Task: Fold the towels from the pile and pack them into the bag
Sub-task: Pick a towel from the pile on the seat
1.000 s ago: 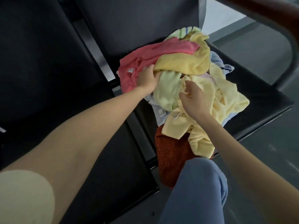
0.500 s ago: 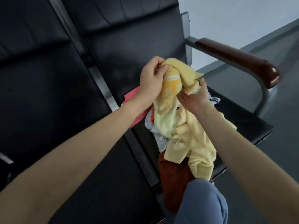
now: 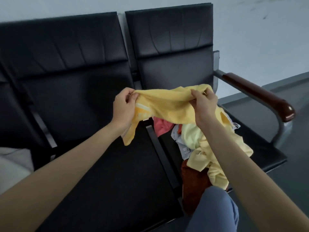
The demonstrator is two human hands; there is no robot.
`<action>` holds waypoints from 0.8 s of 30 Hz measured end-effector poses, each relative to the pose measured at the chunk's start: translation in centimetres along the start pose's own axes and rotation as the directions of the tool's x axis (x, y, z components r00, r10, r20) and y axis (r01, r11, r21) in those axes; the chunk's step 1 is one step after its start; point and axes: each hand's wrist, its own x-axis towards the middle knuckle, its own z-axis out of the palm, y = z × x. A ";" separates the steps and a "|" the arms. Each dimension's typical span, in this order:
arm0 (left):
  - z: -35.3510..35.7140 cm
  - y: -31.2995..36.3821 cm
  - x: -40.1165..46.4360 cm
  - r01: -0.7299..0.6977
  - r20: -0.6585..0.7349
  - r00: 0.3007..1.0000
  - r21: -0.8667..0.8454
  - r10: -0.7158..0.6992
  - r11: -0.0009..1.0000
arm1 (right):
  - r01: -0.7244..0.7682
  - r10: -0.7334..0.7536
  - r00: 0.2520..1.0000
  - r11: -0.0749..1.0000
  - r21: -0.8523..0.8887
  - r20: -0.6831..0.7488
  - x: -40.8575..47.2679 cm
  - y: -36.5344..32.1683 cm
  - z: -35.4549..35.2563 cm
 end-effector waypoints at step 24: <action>-24.5 -23.5 -24.3 -0.156 0.404 0.822 0.839 -0.402 0.522 | -0.201 0.800 0.485 0.496 -0.845 0.354 -25.1 19.3 3.2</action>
